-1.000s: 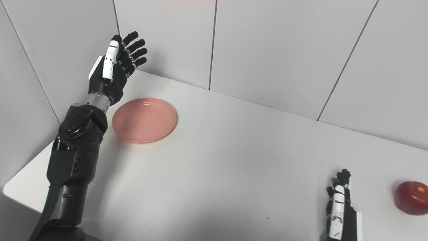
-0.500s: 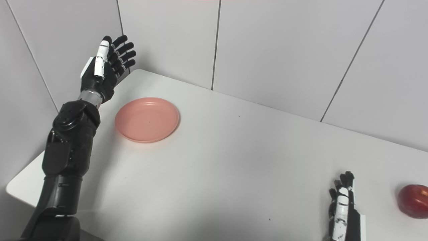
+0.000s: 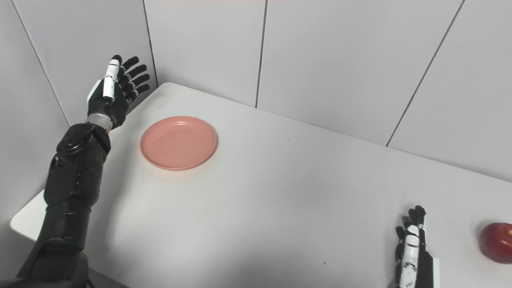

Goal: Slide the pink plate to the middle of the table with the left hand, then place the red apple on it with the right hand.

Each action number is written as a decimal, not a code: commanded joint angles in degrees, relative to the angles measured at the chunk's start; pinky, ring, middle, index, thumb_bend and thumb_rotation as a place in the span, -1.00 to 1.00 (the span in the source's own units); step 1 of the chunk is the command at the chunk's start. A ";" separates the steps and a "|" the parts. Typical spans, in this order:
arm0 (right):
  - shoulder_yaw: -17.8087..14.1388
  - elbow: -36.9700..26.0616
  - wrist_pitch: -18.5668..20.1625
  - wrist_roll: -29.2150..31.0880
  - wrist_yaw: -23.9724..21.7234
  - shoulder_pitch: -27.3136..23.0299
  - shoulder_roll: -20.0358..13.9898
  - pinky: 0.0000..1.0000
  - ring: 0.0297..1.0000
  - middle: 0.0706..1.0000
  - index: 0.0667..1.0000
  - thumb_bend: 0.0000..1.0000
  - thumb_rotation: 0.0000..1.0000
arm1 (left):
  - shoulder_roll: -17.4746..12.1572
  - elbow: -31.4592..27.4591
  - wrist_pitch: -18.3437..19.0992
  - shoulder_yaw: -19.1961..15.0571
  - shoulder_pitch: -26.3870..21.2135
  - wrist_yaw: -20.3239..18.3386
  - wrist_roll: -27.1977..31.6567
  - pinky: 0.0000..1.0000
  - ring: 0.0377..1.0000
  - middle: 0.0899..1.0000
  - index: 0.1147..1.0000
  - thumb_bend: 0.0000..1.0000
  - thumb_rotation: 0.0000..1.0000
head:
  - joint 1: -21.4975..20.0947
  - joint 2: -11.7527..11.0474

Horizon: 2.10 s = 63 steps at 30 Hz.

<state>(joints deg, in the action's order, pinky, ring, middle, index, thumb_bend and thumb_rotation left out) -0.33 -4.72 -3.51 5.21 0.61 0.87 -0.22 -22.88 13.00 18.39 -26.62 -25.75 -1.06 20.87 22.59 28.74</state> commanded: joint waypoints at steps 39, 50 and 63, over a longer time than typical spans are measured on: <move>-0.18 -0.13 0.42 -0.37 -0.37 0.79 -0.36 1.00 1.00 1.00 1.00 -0.67 1.00 | -2.23 13.04 -8.77 -0.86 -1.70 -4.56 2.19 0.77 0.73 0.71 0.67 -0.29 1.00 | -0.10 0.39; -0.38 -0.47 0.41 -0.16 -0.12 0.84 0.00 1.00 0.99 0.99 0.99 -0.68 1.00 | -2.30 15.97 -8.89 -0.72 -2.35 -4.84 1.93 0.74 0.70 0.68 0.64 -0.28 1.00 | -0.21 0.51; -0.30 -0.65 0.19 -0.37 -0.46 1.01 -0.34 1.00 0.99 1.00 1.00 -0.70 1.00 | -2.23 16.75 -8.30 -0.36 -2.36 -6.15 2.58 0.73 0.73 0.72 0.67 -0.27 1.00 | -0.19 0.66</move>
<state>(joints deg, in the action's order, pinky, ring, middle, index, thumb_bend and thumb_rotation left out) -0.37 -5.29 -3.20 4.83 0.67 1.28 -0.26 -23.32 30.88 11.62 -26.79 -25.31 -6.55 22.32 22.32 29.36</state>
